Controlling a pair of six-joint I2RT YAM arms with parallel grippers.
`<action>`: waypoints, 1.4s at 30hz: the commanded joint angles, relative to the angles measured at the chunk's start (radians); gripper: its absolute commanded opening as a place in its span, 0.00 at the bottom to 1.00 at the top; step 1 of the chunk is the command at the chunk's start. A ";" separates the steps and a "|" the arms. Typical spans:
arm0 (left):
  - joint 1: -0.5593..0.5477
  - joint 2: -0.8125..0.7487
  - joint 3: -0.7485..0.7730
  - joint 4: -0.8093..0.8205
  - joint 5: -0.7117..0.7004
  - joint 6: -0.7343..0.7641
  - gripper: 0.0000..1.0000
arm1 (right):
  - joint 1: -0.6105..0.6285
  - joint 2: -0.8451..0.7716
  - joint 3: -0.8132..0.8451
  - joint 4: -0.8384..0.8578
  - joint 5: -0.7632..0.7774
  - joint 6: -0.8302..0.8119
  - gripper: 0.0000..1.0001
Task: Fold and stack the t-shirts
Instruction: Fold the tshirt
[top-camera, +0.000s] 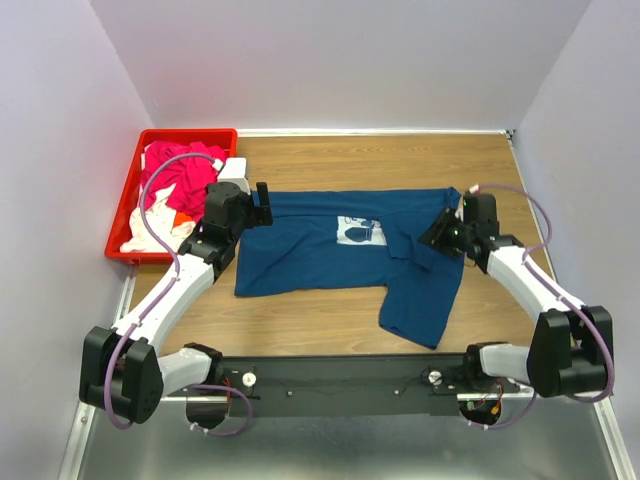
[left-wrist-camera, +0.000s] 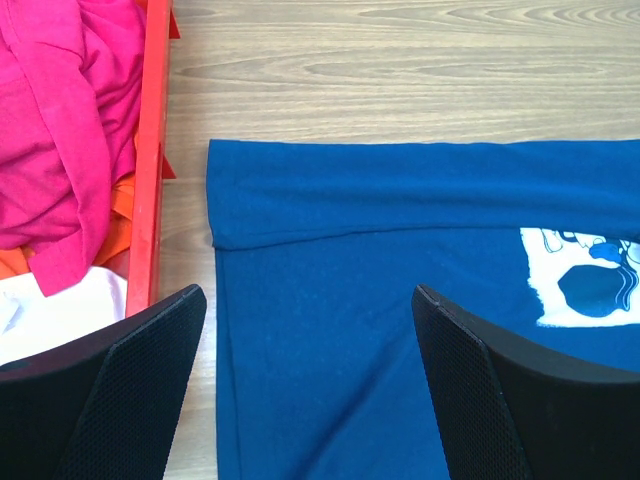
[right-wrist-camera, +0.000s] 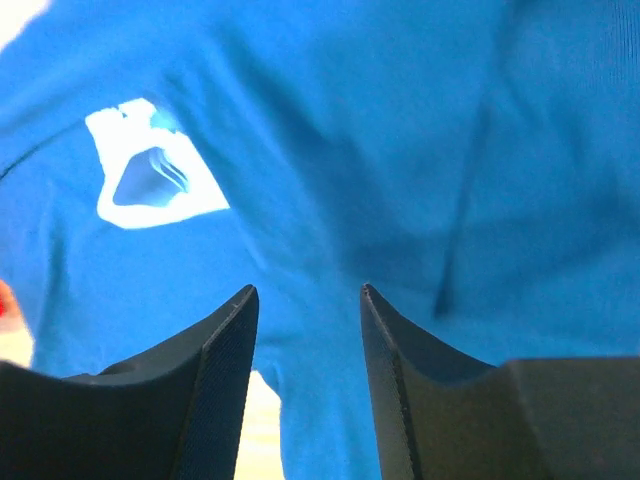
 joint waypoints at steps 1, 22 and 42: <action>0.002 0.001 0.019 0.000 0.013 0.002 0.91 | 0.067 0.052 0.147 -0.081 0.142 -0.144 0.54; 0.002 0.008 0.019 -0.003 0.002 0.002 0.91 | 0.414 0.481 0.355 -0.118 0.385 -0.267 0.37; 0.002 0.013 0.020 -0.005 0.007 0.000 0.91 | 0.431 0.440 0.361 -0.135 0.433 -0.278 0.15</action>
